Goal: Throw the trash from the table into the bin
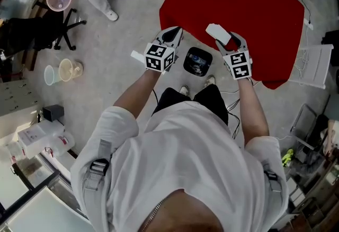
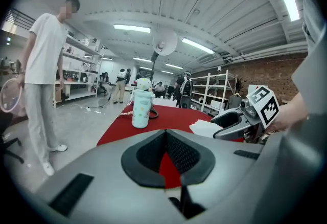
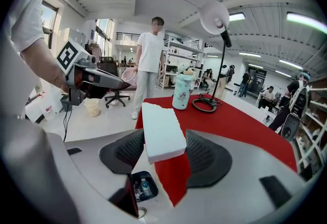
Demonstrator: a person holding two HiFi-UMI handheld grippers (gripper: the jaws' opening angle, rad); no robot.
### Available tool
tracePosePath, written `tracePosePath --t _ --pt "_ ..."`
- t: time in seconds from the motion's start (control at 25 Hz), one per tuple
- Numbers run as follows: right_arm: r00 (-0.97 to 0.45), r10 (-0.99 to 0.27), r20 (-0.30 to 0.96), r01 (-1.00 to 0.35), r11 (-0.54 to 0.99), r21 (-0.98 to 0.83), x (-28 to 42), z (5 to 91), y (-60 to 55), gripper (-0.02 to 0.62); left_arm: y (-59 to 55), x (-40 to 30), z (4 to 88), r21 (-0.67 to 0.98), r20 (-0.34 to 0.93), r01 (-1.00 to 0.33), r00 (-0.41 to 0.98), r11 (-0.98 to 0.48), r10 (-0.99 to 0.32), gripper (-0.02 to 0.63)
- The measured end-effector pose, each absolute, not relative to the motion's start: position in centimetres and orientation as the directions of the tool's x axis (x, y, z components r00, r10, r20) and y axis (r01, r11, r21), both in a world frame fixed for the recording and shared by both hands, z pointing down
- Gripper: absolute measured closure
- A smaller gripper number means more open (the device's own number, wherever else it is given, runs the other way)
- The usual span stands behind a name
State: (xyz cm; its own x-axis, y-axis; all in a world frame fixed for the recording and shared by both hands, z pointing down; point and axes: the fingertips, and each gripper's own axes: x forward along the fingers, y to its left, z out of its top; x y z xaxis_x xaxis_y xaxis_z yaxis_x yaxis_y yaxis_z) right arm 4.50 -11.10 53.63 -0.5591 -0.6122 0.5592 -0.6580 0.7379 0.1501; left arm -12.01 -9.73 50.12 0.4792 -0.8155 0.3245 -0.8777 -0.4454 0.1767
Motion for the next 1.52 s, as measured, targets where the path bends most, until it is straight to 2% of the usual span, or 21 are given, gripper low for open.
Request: tracePosePath --t 0.28,0.72,1.52 --pt "-0.56 -0.523 0.642 -0.63 0.772 0.08 3.4 58.6 -8.0 0.333 -6.8 -14.8 55.5 0.194 0.424 -0.915 0.403 -0.353 -0.811 0.595" --pt "-0.552 -0.387 0.738 -0.595 0.803 -0.024 3.7 70.0 -5.2 0.333 -4.5 -15.1 64.9 0.205 0.552 -0.949 0.313 -0.238 -0.773 0.595" --pt "-0.526 -0.247 0.814 -0.582 0.802 -0.133 2.3 101.2 -1.5 0.333 0.0 -14.0 91.9 0.252 0.647 -0.949 0.312 -0.19 -0.696 0.595"
